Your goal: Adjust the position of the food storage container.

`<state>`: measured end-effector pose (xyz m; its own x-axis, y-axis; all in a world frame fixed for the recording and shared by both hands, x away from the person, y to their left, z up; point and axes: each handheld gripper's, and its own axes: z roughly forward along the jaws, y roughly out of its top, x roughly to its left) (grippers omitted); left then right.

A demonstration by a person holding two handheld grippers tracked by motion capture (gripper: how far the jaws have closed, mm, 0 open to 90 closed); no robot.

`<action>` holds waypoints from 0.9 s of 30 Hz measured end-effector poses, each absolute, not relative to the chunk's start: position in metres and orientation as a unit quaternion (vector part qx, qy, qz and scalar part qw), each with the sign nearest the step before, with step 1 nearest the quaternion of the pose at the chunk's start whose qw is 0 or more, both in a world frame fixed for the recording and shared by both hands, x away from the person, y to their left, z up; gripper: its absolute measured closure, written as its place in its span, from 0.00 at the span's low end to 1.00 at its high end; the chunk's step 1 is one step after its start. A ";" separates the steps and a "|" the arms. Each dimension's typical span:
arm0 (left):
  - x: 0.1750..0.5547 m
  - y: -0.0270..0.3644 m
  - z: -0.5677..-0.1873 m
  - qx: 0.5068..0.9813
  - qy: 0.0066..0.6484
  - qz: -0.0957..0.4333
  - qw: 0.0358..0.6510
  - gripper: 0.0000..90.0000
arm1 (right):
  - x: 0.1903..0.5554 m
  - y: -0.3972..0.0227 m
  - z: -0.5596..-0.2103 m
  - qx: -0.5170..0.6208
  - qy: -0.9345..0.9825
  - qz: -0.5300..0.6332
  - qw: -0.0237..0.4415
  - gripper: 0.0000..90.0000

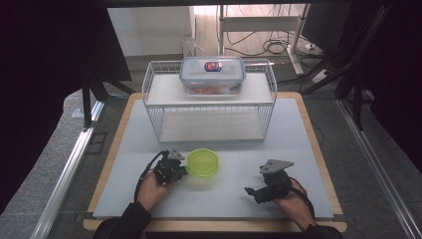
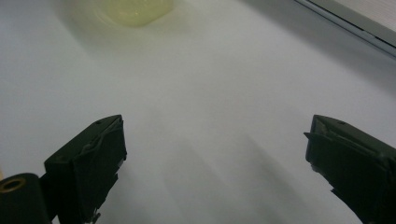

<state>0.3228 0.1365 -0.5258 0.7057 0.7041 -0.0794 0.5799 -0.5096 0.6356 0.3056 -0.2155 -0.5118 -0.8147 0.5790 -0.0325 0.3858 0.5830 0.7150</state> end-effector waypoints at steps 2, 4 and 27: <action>0.323 0.131 -0.525 0.866 0.366 0.093 0.327 1.00 | 0.306 -0.216 -0.512 0.274 0.880 0.365 0.132 0.05; 0.323 0.126 -0.525 0.868 0.361 0.093 0.328 1.00 | 0.306 -0.216 -0.512 0.274 0.880 0.365 0.132 0.05; 0.311 0.130 -0.514 0.863 0.354 0.107 0.345 0.87 | 0.305 -0.216 -0.511 0.275 0.878 0.369 0.132 0.05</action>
